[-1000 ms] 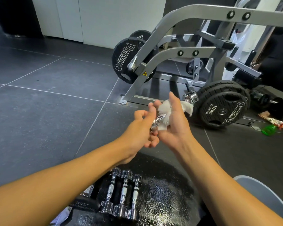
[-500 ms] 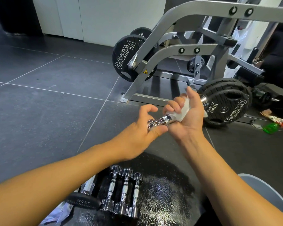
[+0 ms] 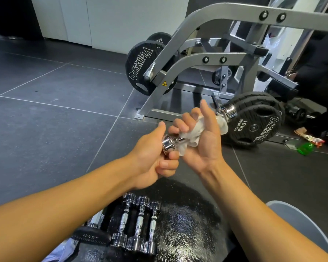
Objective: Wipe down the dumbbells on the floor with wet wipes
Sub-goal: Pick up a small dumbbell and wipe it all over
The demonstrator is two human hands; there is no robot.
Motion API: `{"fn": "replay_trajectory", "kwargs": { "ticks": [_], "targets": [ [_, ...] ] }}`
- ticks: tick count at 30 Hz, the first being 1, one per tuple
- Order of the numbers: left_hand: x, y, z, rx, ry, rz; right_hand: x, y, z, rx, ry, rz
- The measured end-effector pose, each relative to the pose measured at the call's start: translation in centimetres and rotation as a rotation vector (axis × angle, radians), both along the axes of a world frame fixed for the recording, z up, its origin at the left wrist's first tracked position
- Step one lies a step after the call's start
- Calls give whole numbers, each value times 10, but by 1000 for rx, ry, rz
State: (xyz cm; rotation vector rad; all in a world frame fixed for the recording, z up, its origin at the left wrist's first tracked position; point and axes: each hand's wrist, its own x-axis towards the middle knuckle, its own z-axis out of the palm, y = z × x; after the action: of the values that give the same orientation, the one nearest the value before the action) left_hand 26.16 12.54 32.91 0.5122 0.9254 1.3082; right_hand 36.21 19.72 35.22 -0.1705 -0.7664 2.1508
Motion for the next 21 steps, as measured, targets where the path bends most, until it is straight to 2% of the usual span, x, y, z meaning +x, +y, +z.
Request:
{"fn": "replay_trajectory", "kwargs": {
  "ticks": [2, 4, 9, 13, 16, 21],
  "targets": [
    [-5, 1, 0, -10, -9, 41, -4, -5, 0, 37, -34, 13],
    [-4, 0, -3, 13, 75, 97, -7, -8, 2, 83, -55, 7],
    [-3, -1, -3, 154, 532, 278, -6, -4, 12, -15, -22, -111],
    [-12, -7, -9, 354, 829, 140, 2, 10, 11, -106, 10, -187],
    [-18, -10, -15, 548, 1172, 59, 5, 15, 10, -149, 6, -253],
    [-24, -8, -10, 662, 1401, 205, 9, 20, 4, -293, 39, -291]
  ]
}}
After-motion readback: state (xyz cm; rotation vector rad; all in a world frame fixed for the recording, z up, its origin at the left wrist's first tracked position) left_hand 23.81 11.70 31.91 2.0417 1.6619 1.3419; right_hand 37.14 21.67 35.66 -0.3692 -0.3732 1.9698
